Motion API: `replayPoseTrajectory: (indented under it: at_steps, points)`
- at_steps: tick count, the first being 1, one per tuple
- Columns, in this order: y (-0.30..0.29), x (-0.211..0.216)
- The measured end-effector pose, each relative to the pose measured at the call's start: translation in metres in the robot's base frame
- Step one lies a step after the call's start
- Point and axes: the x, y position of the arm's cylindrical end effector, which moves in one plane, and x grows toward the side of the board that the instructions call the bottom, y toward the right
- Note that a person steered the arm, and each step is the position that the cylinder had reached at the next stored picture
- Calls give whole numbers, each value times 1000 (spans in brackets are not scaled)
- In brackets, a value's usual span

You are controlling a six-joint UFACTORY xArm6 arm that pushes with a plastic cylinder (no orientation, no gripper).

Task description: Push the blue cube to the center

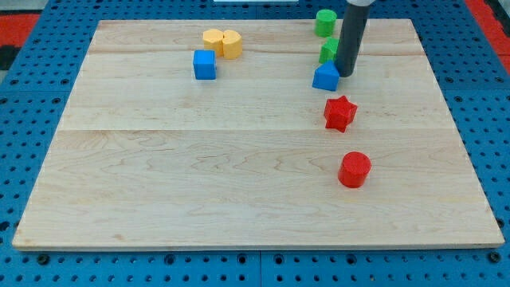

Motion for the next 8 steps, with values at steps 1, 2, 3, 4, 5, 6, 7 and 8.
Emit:
replayPoseTrajectory:
  at_steps: [1,2,3,4,5,6,7,8]
  points:
    - [3,7]
    - [39,-4]
    - [73,8]
    - [124,67]
    - [148,155]
    - [147,246]
    - [72,279]
    - [-40,279]
